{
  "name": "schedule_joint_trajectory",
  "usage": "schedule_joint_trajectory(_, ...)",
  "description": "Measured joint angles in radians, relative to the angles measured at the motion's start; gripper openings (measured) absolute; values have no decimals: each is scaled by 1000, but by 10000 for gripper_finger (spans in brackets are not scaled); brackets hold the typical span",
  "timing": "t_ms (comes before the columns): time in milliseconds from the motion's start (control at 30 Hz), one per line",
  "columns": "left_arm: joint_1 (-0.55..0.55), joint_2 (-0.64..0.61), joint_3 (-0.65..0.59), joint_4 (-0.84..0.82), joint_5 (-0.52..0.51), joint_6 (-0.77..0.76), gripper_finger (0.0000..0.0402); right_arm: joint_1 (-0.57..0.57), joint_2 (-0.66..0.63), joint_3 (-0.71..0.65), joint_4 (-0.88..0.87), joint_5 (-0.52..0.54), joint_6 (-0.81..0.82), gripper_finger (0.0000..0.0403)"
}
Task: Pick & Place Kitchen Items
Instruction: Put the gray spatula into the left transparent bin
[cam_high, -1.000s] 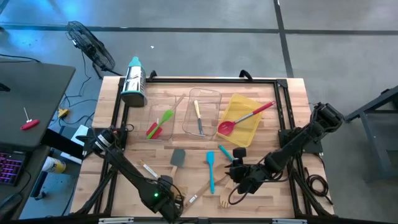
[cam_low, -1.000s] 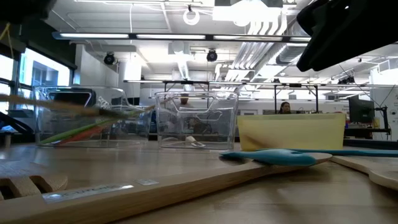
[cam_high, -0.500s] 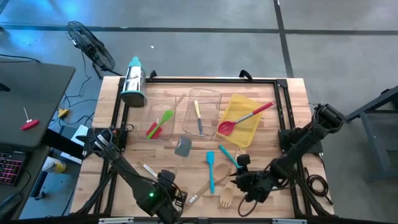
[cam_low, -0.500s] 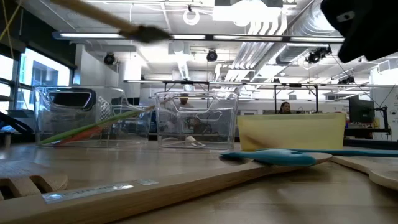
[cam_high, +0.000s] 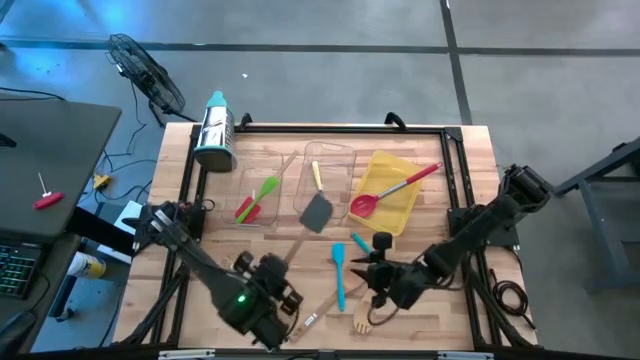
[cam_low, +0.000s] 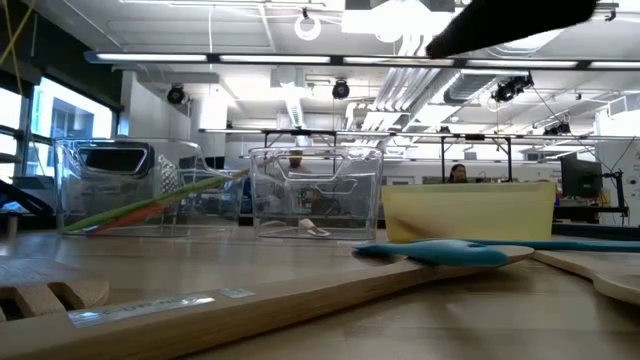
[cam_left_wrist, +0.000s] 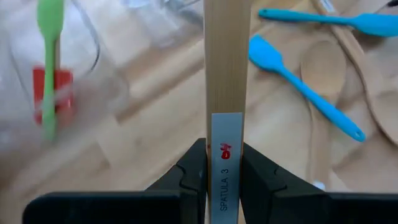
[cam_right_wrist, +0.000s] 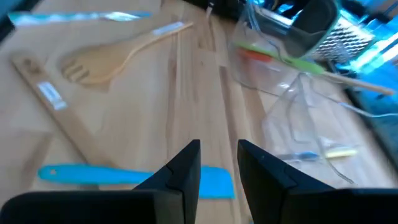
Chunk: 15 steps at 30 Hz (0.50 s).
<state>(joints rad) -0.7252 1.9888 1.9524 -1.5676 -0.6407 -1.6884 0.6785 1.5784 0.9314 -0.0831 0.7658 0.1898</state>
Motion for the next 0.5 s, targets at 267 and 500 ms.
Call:
schedule_joint_trajectory(267, 120, -7, 0, -4, -27, 254, 54, -4, 0, 0, 17, -67, 28, 98)
schedule_joint_trajectory(500, 219, -63, 0, -3, -31, 442, 54, 56, 0, 0, 11, -59, 45, 98)
